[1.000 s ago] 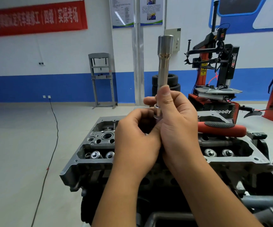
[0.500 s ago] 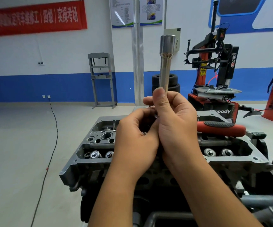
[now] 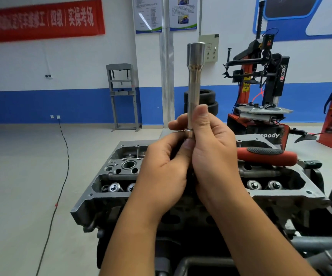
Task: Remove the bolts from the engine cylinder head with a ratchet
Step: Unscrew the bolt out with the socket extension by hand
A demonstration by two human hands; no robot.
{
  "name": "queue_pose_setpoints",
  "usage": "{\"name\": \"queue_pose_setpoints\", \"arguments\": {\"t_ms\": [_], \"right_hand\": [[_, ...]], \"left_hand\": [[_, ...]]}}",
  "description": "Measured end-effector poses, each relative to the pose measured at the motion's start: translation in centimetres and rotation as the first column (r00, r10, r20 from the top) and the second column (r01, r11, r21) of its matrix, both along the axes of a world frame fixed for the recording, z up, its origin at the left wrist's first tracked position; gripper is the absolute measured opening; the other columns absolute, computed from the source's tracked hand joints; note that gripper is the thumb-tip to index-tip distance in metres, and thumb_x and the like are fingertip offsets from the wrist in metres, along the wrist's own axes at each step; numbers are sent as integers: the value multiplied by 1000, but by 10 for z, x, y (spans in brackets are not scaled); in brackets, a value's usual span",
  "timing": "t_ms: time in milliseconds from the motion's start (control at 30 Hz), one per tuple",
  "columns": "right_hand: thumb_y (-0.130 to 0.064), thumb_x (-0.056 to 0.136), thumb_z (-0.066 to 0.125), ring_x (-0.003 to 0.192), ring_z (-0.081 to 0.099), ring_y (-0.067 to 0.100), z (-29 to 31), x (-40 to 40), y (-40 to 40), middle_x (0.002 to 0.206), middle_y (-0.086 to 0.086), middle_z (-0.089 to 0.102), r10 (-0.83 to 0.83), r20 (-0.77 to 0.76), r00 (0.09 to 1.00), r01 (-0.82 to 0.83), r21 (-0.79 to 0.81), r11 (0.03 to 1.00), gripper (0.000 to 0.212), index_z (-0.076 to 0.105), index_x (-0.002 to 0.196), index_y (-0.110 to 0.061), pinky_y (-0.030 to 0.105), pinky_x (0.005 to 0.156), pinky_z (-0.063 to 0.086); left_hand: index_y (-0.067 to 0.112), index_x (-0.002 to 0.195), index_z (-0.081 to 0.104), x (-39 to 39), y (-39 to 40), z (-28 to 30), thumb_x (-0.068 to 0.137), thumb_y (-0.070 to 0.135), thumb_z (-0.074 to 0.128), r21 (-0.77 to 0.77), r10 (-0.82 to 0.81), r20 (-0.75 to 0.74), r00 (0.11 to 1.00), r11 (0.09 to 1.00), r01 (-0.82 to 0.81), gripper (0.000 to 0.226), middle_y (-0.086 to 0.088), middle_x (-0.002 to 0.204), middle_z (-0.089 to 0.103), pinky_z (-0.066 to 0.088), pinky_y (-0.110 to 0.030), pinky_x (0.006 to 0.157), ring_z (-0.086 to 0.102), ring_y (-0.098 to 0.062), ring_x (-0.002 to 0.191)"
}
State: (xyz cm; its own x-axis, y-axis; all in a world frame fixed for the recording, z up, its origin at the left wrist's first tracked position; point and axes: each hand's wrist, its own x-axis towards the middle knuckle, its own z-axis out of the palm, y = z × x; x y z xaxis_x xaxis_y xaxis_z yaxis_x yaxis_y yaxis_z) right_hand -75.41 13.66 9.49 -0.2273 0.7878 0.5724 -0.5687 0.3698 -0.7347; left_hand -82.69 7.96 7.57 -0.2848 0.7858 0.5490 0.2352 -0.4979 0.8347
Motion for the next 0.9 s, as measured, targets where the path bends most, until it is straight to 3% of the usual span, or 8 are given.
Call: {"name": "queue_pose_setpoints", "arguments": {"t_ms": [100, 233, 433, 533, 633, 700, 800, 900], "right_hand": [[-58, 86, 59, 79, 72, 19, 0, 0, 0, 85, 7, 77, 34, -17, 999, -34, -24, 999, 41, 74, 77, -21, 37, 80, 62], [-50, 78, 73, 77, 73, 19, 1, 2, -1, 86, 6, 77, 42, -40, 998, -42, -23, 999, 40, 67, 89, -12, 36, 72, 61], [-58, 86, 57, 81, 71, 21, 2, 1, 0, 86, 10, 77, 63, 3, 998, -63, -34, 997, 43, 74, 70, -22, 46, 87, 59], [-55, 81, 67, 77, 71, 21, 4, 1, -2, 85, 9, 76, 92, -25, 995, -94, -62, 994, 43, 71, 84, -13, 44, 81, 61], [-52, 76, 72, 78, 73, 23, 6, 2, -4, 86, 8, 77, 67, -8, 998, -68, -63, 996, 56, 65, 96, 0, 50, 82, 64], [-54, 81, 67, 77, 72, 20, 6, 1, -4, 84, 7, 77, 47, 9, 999, -46, -40, 998, 49, 68, 88, -5, 46, 83, 62], [-56, 94, 54, 77, 71, 19, 5, 1, -3, 82, 8, 76, 49, 14, 999, -48, -69, 996, 48, 73, 67, -21, 40, 79, 60], [-55, 93, 57, 76, 72, 23, 6, 2, -3, 81, 12, 75, 81, -27, 996, -84, -114, 990, 44, 73, 72, -19, 41, 78, 63]], "left_hand": [[24, 109, 76, 2, 1, 0, 107, 20, 57, 11, 55, 14, 998, 998, -55, 20, 2, 100, 80, 61, -42, 88, 76, -16, 98], [17, 102, 76, 4, 5, -1, 95, 9, 73, 80, 185, 20, 983, 979, -186, 11, 1, 93, 80, 64, -48, 83, 77, -20, 90], [25, 115, 75, -2, 3, 0, 109, 22, 53, -41, -16, 48, 999, 999, 18, 23, 1, 107, 80, 58, -45, 96, 75, -18, 107], [21, 104, 77, 2, 6, 0, 101, 15, 67, 23, 111, 46, 993, 993, -112, 11, 2, 96, 80, 60, -37, 84, 77, -15, 94], [20, 96, 77, 1, 7, -2, 92, 9, 77, 72, 223, 35, 974, 972, -225, 12, 3, 88, 80, 64, -41, 77, 77, -17, 85], [22, 106, 77, 0, 4, -1, 99, 12, 69, 51, 122, -5, 993, 991, -121, 15, 3, 96, 80, 65, -42, 81, 76, -21, 91], [22, 115, 76, -2, 1, 1, 108, 16, 56, -1, -24, 32, 999, 1000, 24, 22, 2, 105, 80, 62, -32, 88, 75, -15, 103], [21, 112, 77, -2, 2, 2, 105, 11, 60, 25, 27, 47, 999, 999, -29, 20, 5, 103, 80, 58, -21, 85, 75, -8, 102]]}}
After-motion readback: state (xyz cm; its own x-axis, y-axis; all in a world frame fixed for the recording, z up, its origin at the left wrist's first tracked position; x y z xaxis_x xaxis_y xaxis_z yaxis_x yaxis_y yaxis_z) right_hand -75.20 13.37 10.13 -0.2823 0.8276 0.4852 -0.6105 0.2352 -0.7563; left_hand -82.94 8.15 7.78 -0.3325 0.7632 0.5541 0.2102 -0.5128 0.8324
